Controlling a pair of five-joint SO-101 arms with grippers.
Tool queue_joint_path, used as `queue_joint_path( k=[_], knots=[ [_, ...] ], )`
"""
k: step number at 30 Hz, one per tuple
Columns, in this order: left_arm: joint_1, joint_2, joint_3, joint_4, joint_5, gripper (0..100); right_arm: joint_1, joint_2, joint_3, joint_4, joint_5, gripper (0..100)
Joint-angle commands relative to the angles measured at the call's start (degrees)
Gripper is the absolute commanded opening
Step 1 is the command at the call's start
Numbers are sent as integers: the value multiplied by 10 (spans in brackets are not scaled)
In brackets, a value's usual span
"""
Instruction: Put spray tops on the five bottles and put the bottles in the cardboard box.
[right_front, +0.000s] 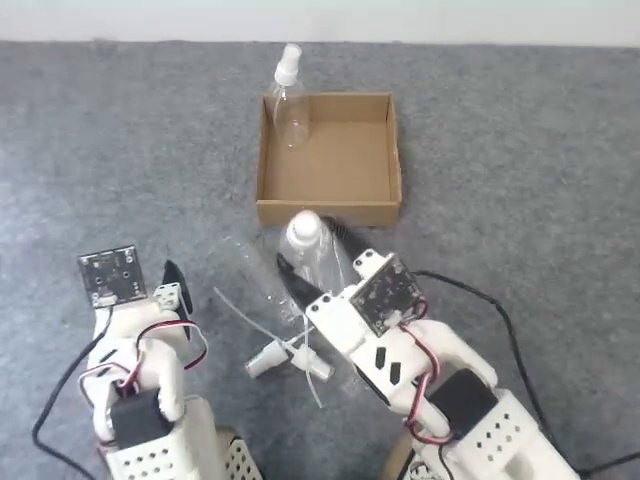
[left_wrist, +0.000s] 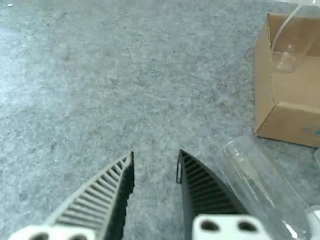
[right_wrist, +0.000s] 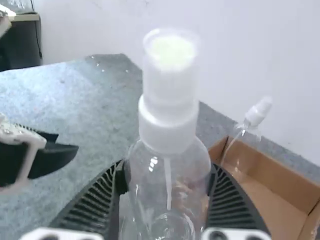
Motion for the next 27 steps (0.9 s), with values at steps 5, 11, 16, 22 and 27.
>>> queue_joint_path(
  k=[5, 11, 16, 22, 27],
  knots=[
    [-2, -6, -7, -13, -1, 133, 24, 193, -198, -3, -2, 106],
    [-2, -6, -7, -13, -1, 133, 58, 371, -341, -3, -4, 106],
    [-2, -6, -7, -13, -1, 133, 71, 495, -432, -4, -28, 106],
    [-2, -6, -7, -13, -1, 133, 86, 630, -528, -47, -61, 106],
    [-3, -6, -7, -12, -1, 133, 120, 728, -544, -192, -60, 102]
  ],
)
